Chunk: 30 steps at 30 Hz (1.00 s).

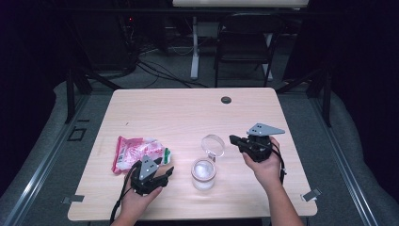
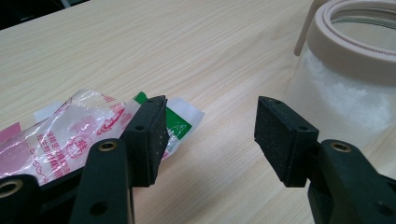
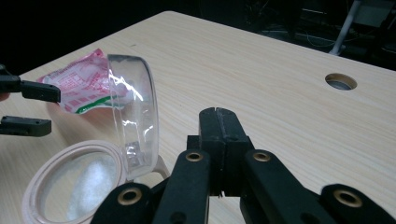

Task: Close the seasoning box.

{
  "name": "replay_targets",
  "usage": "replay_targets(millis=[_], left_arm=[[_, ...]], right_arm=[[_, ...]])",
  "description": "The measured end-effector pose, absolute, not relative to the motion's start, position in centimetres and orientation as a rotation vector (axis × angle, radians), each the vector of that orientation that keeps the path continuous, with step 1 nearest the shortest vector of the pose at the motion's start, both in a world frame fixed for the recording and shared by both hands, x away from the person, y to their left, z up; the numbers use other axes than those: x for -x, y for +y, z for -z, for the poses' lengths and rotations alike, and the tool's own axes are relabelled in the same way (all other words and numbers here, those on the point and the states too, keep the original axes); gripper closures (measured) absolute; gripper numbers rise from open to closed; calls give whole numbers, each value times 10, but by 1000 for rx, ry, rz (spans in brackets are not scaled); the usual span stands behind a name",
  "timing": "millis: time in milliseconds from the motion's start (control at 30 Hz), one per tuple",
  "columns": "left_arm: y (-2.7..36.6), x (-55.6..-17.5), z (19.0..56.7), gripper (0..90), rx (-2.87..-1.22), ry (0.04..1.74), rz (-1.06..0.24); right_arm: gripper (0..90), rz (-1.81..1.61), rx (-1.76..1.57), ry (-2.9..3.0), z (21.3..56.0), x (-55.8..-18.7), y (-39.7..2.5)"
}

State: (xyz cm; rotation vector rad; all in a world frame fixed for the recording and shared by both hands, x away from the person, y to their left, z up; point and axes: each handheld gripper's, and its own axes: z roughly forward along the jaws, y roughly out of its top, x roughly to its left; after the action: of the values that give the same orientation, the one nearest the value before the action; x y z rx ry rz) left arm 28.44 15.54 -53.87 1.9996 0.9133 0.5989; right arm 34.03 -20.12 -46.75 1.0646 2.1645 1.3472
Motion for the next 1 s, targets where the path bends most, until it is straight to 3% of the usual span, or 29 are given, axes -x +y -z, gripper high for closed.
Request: replay_targets(millis=[1000], left_arm=[[156,-284,538,440,-1993,911,-601]], right_arm=[[894,-1343,-1019,2214,471,-338,-185]])
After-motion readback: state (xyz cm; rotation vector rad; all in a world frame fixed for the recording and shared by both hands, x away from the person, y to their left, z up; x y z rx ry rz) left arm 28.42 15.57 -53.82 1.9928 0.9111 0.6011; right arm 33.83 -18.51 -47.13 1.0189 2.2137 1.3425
